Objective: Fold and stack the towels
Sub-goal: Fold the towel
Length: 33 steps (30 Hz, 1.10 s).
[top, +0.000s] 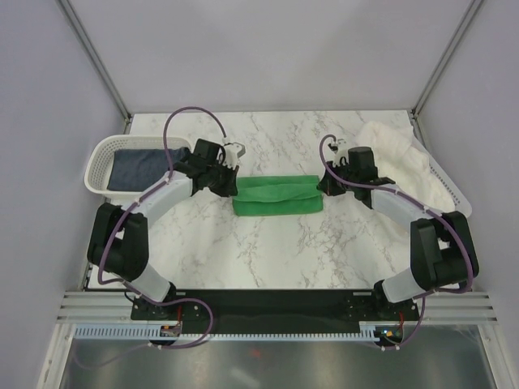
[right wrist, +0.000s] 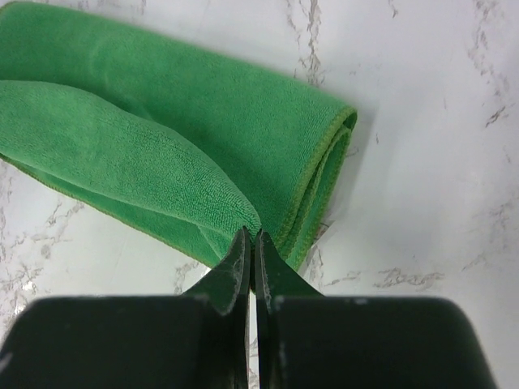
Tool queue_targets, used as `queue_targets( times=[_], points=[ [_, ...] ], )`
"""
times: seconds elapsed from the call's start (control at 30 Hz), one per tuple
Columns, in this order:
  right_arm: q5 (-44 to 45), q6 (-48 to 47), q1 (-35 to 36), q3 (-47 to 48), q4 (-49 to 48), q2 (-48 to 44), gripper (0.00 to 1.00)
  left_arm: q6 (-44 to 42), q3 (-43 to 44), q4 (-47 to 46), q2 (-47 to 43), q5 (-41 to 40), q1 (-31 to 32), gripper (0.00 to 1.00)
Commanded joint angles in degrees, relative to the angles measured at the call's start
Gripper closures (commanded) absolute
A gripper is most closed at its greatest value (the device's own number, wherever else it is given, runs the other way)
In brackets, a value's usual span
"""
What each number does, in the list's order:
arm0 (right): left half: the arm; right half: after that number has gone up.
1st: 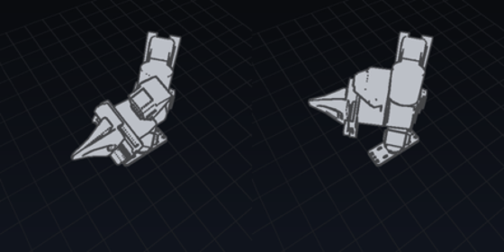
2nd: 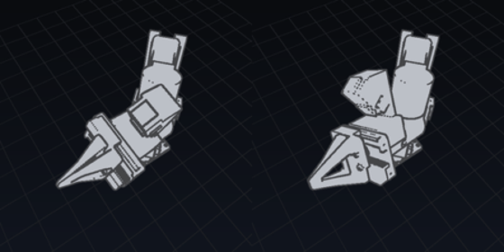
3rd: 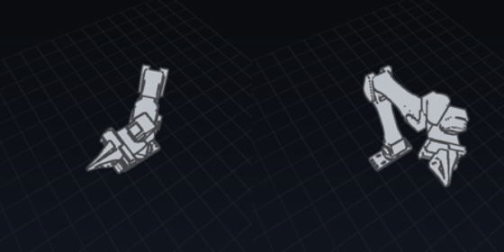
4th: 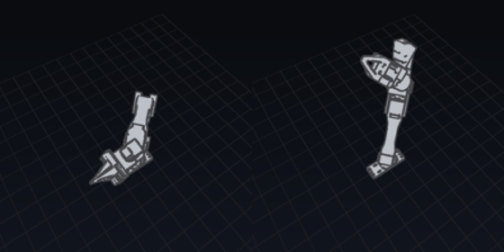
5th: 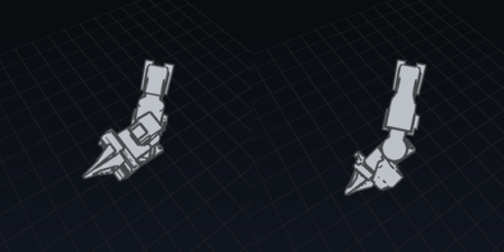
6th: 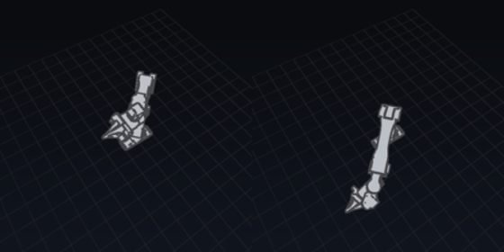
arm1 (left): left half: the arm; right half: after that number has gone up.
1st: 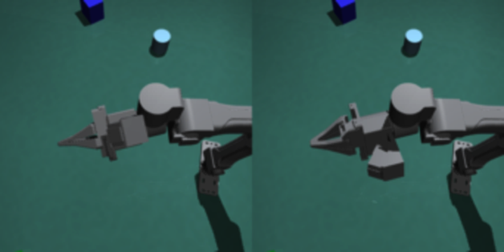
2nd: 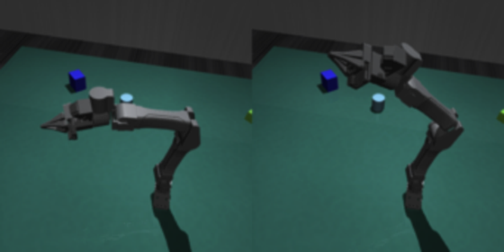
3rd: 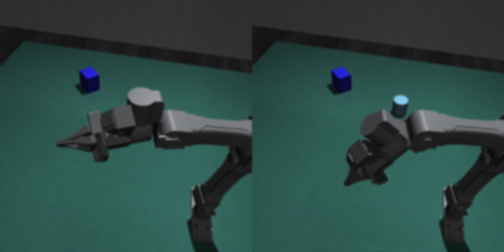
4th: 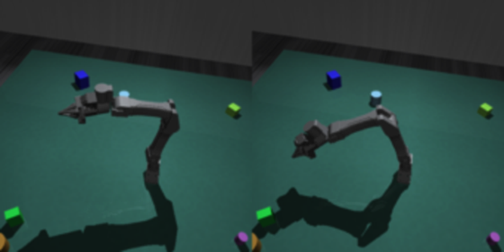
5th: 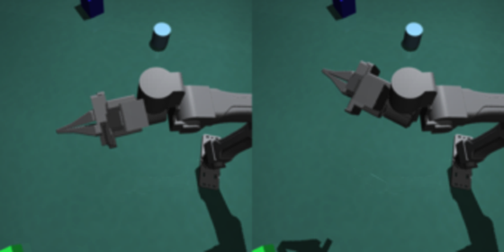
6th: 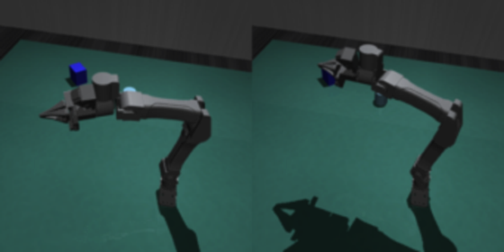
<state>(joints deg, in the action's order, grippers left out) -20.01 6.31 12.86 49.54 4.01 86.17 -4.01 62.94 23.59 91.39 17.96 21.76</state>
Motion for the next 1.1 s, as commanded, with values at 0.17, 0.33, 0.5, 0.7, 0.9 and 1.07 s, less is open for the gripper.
queue_targets(
  times=[0.17, 0.33, 0.5, 0.7, 0.9, 1.07],
  points=[
    [2.1, 2.3, 0.7, -4.8, -3.6, -3.4, 1.00, 2.5, -2.5, -0.7, -2.3, -4.4, 2.9, 0.98],
    [3.4, 3.3, 0.8, -5.9, -3.6, -3.2, 1.00, 3.1, -2.8, 0.6, -0.6, -7.0, 4.0, 0.97],
    [3.3, 3.8, 1.1, -7.3, -3.6, -4.0, 0.99, 3.2, -3.3, 1.4, -0.9, -8.5, 4.9, 0.98],
    [4.4, 4.2, 1.6, -8.0, -3.5, -3.1, 0.89, 3.1, -4.0, 2.7, -1.3, -9.7, 5.0, 0.95],
    [6.6, 4.7, 1.8, -8.1, -1.8, -6.3, 0.63, 3.4, -3.8, 5.1, -0.4, -8.6, 5.4, 0.83],
    [8.7, 5.4, 1.8, -5.9, 2.8, -9.3, 0.61, 2.8, -3.6, 8.0, -2.9, -5.7, 5.4, 0.63]
  ],
)
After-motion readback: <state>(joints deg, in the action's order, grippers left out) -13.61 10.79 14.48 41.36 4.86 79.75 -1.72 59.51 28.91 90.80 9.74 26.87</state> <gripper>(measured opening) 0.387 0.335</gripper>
